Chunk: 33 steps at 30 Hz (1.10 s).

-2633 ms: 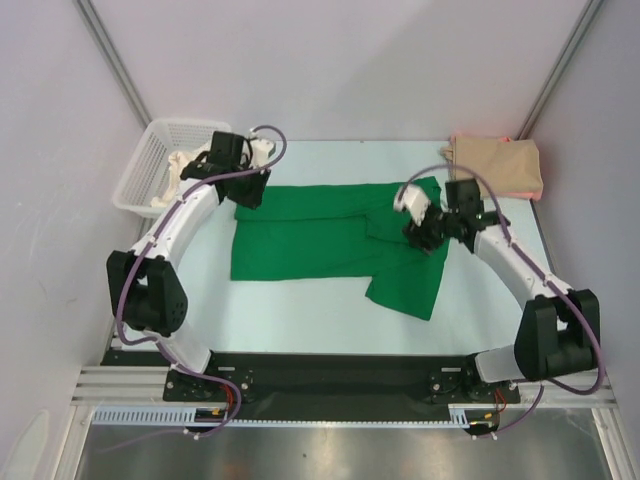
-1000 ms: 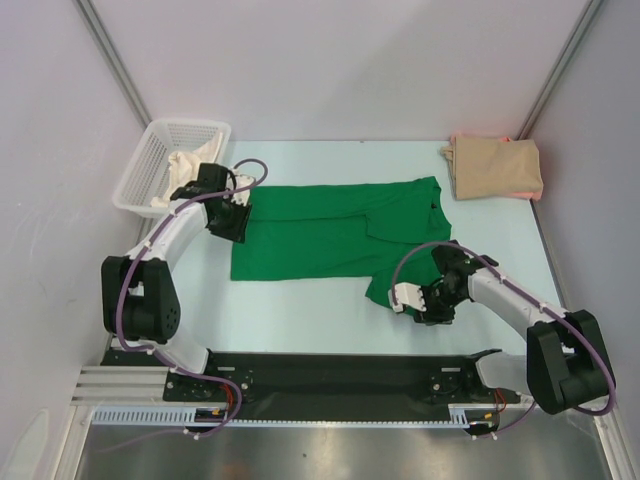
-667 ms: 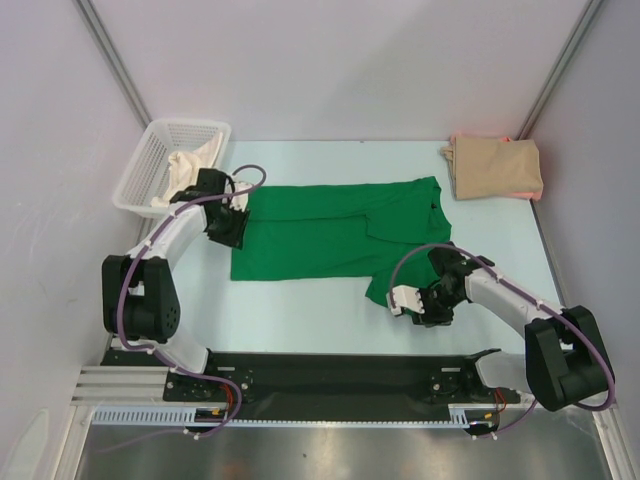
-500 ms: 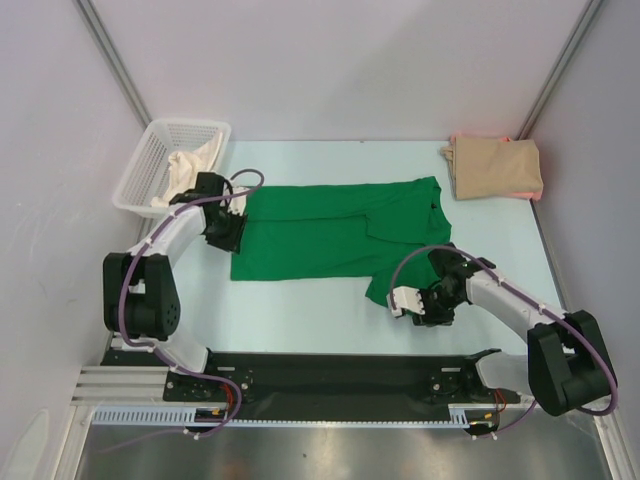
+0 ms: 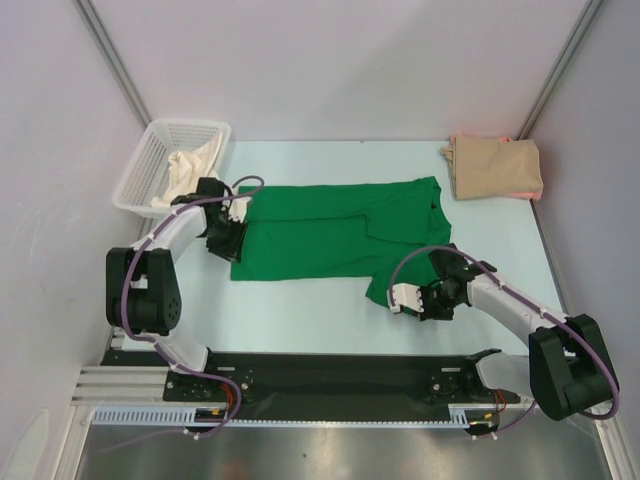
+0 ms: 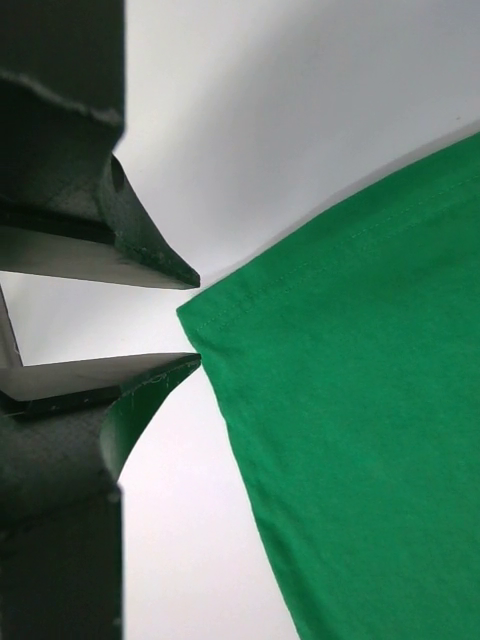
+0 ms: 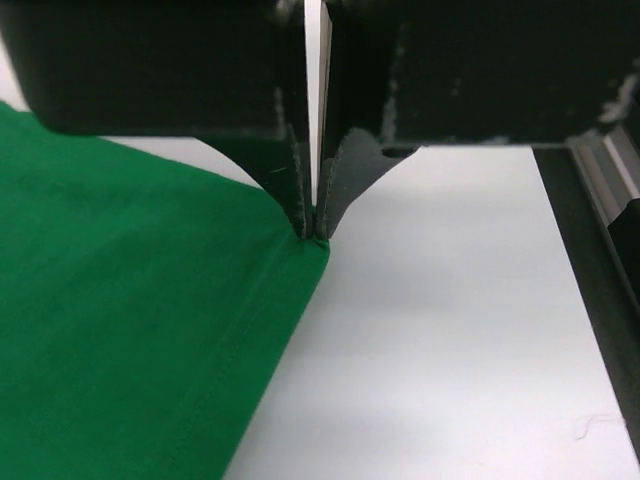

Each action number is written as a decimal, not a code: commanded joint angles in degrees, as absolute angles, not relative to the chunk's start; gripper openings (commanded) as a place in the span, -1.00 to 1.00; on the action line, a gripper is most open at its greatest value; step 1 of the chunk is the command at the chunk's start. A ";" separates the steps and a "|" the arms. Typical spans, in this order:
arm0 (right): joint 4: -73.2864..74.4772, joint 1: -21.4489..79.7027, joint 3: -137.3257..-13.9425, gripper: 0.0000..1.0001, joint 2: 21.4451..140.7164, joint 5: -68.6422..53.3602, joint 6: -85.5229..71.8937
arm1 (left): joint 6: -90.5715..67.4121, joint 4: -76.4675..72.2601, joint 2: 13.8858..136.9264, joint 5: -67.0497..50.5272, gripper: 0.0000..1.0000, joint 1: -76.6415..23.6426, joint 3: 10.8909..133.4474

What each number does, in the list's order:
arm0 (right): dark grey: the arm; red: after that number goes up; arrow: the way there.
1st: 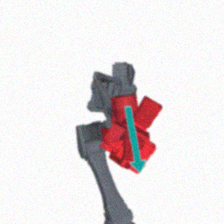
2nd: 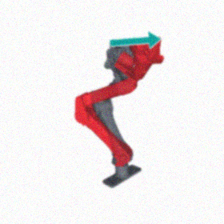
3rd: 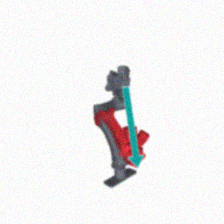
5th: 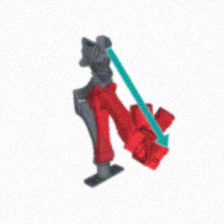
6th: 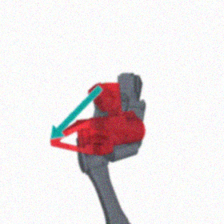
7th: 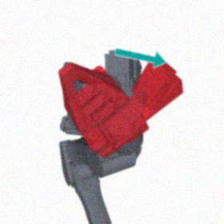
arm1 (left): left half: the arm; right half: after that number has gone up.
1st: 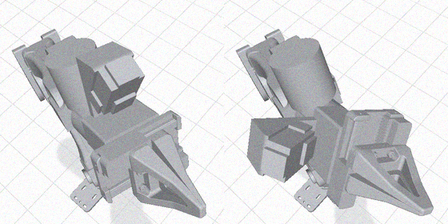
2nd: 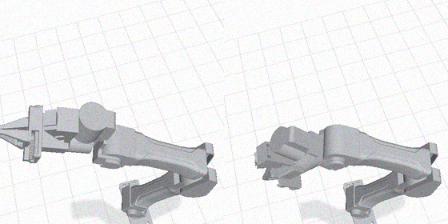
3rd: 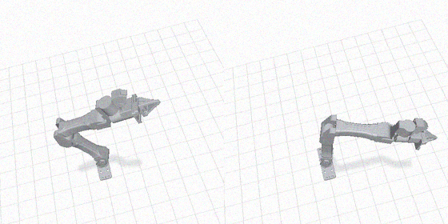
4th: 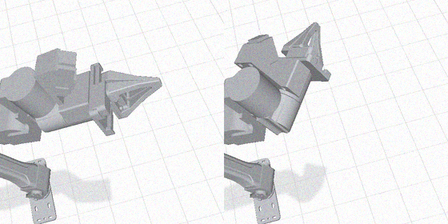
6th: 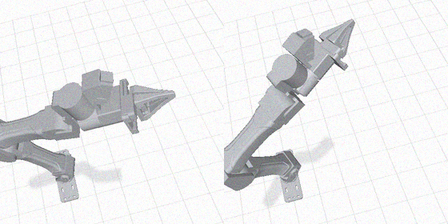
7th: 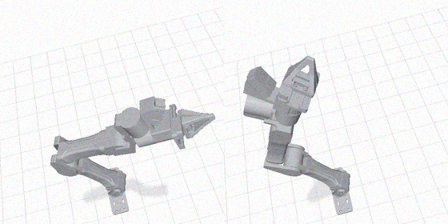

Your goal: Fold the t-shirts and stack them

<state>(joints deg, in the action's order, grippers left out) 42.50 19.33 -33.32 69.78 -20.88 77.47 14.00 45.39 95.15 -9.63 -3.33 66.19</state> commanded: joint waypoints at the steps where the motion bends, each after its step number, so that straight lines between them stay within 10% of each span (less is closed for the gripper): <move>1: 41.84 19.51 -32.34 -1.00 70.23 -20.21 74.45 | 15.11 45.79 94.66 -9.32 -0.26 -2.02 64.78; 22: 41.31 19.78 -32.08 -1.00 70.13 -20.39 71.46 | 14.85 41.22 101.24 -10.55 -0.37 -1.41 59.50; 26: 41.13 19.78 -32.34 -1.00 69.70 -19.87 70.75 | 15.29 42.18 102.22 -11.51 -0.99 -1.41 60.38; 33: 40.43 19.69 -38.12 -1.00 64.34 -20.57 61.71 | 15.65 45.95 97.74 -11.86 -0.99 -1.41 64.67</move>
<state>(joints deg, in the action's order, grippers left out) 41.36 19.44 -33.47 67.16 -20.34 66.94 14.61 45.71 99.88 -10.96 -1.72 60.99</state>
